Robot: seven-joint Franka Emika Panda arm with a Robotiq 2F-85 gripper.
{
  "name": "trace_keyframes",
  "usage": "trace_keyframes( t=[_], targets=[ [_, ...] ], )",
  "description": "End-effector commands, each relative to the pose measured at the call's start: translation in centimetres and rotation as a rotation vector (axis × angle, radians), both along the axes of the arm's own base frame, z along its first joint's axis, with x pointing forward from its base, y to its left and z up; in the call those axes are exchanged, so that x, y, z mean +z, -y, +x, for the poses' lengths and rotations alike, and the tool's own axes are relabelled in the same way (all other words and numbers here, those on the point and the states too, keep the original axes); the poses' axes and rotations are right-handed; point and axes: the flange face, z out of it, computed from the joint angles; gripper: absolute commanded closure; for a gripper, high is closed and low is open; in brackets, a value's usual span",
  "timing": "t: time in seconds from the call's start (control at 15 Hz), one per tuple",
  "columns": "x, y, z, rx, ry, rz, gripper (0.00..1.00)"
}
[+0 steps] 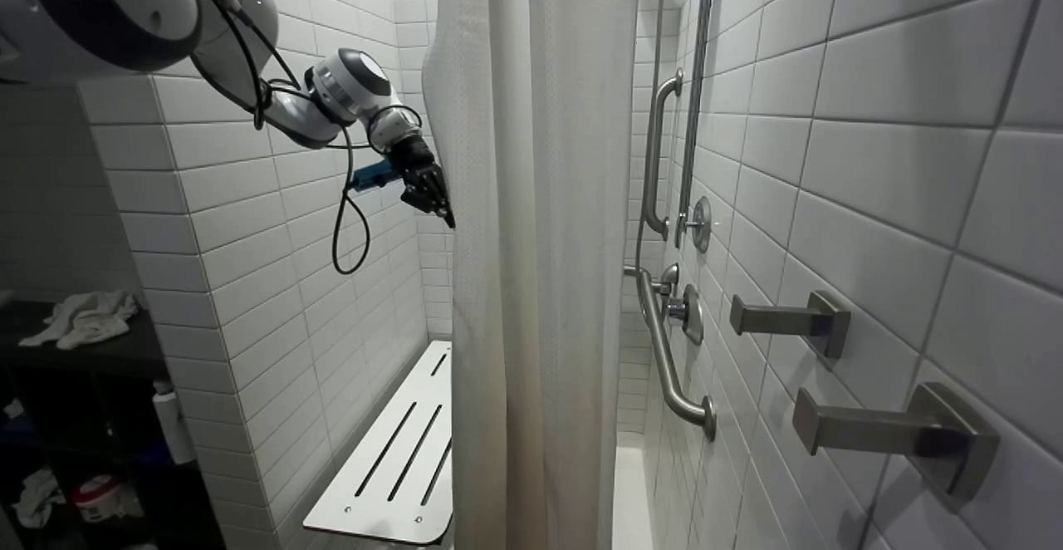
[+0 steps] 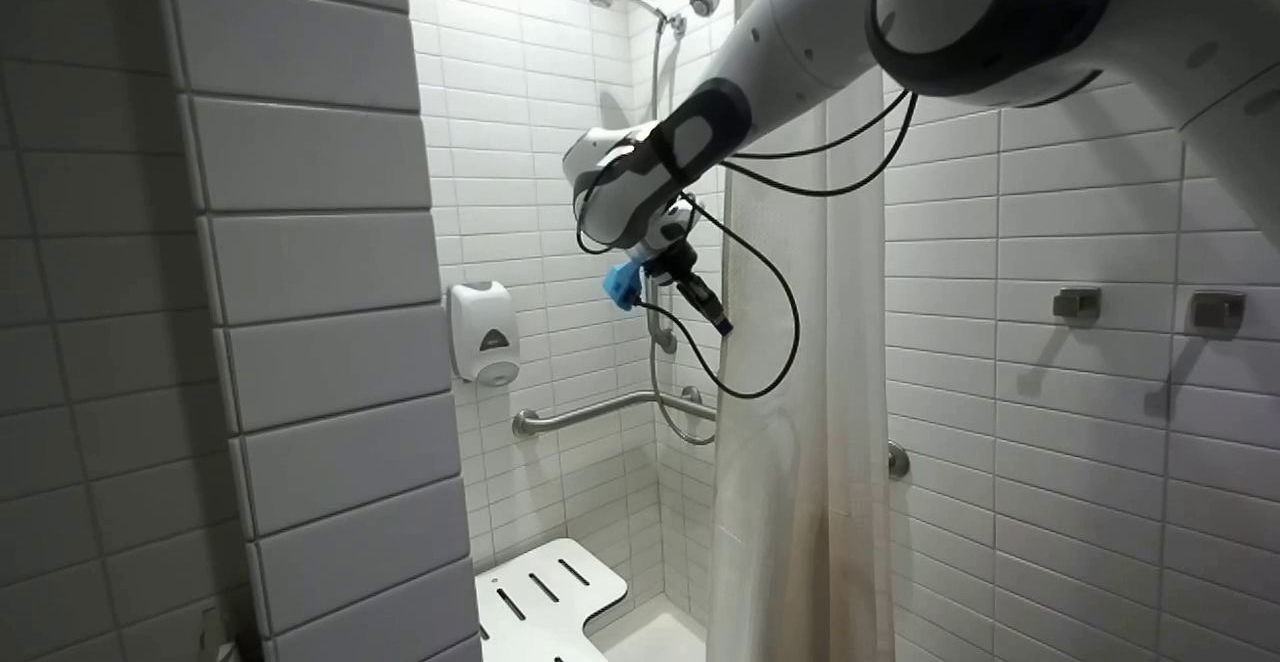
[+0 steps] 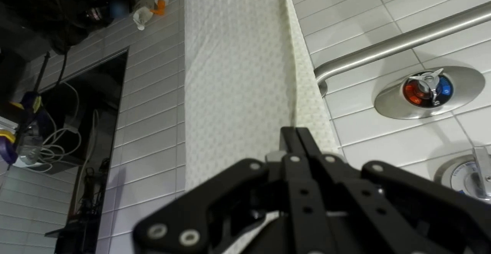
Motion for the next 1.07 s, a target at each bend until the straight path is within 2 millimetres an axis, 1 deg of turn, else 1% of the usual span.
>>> trace_keyframes(
  t=[0.0, 0.33, 0.73, 1.0],
  targets=[
    [2.2, -1.1, -1.4, 0.071, 0.013, -0.025, 0.99],
    [3.5, -2.4, -2.5, 0.149, 0.028, -0.056, 0.99],
    [3.8, -2.6, -3.6, 0.185, 0.030, -0.054, 0.99],
    [4.1, -3.1, -5.0, 0.238, 0.028, -0.050, 0.99]
  ],
)
